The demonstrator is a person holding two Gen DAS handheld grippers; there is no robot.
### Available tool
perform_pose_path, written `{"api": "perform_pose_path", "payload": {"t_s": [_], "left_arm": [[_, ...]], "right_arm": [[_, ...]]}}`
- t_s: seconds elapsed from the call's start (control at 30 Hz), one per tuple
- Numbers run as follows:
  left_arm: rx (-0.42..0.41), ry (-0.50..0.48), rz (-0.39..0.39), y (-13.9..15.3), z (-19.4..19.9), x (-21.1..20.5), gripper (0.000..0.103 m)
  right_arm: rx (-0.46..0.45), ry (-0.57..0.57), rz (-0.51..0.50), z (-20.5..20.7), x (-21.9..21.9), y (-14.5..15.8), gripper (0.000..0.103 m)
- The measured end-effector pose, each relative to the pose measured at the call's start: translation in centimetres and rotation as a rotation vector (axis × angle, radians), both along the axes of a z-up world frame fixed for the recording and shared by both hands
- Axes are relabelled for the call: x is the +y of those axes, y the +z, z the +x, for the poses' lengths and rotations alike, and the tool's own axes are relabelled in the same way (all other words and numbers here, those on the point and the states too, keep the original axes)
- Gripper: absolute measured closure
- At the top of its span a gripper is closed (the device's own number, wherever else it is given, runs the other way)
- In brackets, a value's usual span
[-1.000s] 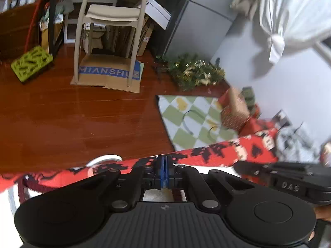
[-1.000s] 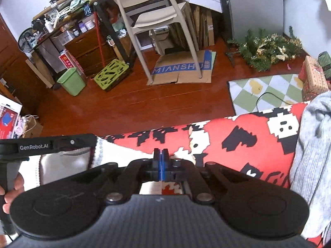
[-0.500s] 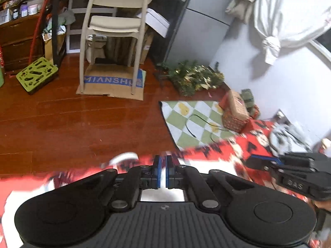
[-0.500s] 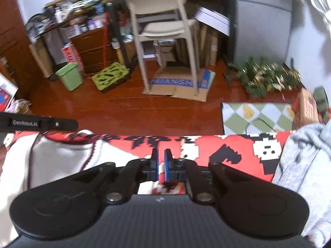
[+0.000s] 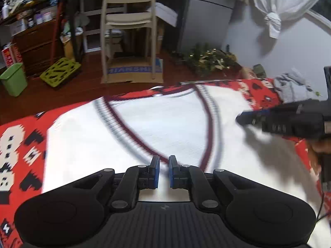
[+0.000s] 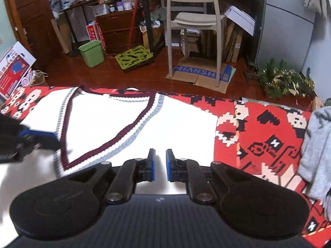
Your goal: Fold clothes
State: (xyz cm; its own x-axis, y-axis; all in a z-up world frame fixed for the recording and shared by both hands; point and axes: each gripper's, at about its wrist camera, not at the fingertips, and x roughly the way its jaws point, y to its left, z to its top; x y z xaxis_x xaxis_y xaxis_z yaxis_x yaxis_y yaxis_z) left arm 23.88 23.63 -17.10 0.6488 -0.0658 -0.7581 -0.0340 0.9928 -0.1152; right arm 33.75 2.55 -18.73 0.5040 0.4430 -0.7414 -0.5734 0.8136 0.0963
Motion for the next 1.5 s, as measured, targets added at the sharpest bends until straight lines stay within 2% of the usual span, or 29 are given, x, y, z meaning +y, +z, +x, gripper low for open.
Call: {"api": "perform_pose_path", "payload": {"t_s": [0.3, 0.37, 0.53, 0.6, 0.63, 0.67, 0.93, 1.03, 1.13, 1.3, 1.33, 1.47, 1.5], "left_arm": [[-0.023, 0.07, 0.029, -0.9, 1.0, 3.8, 0.092], [-0.028, 0.086, 0.036, -1.1, 1.2, 4.7, 0.092], [-0.034, 0.101, 0.029, -1.4, 2.2, 5.8, 0.092], [-0.033, 0.092, 0.013, -1.4, 2.8, 5.5, 0.092], [-0.032, 0.088, 0.004, -1.4, 3.1, 5.4, 0.092], [-0.031, 0.083, -0.004, -1.4, 3.4, 5.3, 0.092], [-0.024, 0.047, -0.071, -1.5, 6.0, 4.3, 0.092], [-0.018, 0.047, -0.039, -1.9, 7.5, 4.1, 0.092], [-0.031, 0.039, -0.016, -2.1, 8.9, 4.4, 0.098], [-0.039, 0.079, -0.082, -1.8, 9.5, 5.7, 0.098], [-0.043, 0.084, -0.102, -1.5, 9.2, 6.1, 0.097], [-0.059, 0.104, -0.18, -0.3, 7.8, 7.5, 0.097], [-0.047, 0.1, -0.173, -0.3, 7.4, 7.5, 0.097]], "right_arm": [[-0.017, -0.086, 0.034, 6.3, 2.7, -1.0, 0.09], [-0.028, -0.093, 0.022, 7.5, 3.5, -1.1, 0.082], [-0.031, -0.116, 0.012, 9.7, 4.8, -1.1, 0.081], [-0.021, -0.09, 0.045, 9.2, 5.0, -0.7, 0.089], [-0.016, -0.076, 0.064, 8.9, 5.1, -0.5, 0.098], [-0.012, -0.04, 0.073, 8.1, 5.4, -0.4, 0.099], [-0.023, 0.111, 0.046, 4.3, 9.5, -1.4, 0.098], [-0.02, 0.107, 0.036, 5.0, 11.0, -1.8, 0.098], [-0.041, 0.104, 0.036, 6.3, 12.3, -2.0, 0.099], [-0.01, 0.048, 0.074, 8.6, 13.6, -2.2, 0.099], [0.007, 0.035, 0.086, 8.9, 13.5, -2.1, 0.096], [0.011, 0.063, 0.147, 8.3, 12.3, -1.2, 0.096], [0.012, 0.083, 0.144, 7.8, 12.1, -1.1, 0.096]]}}
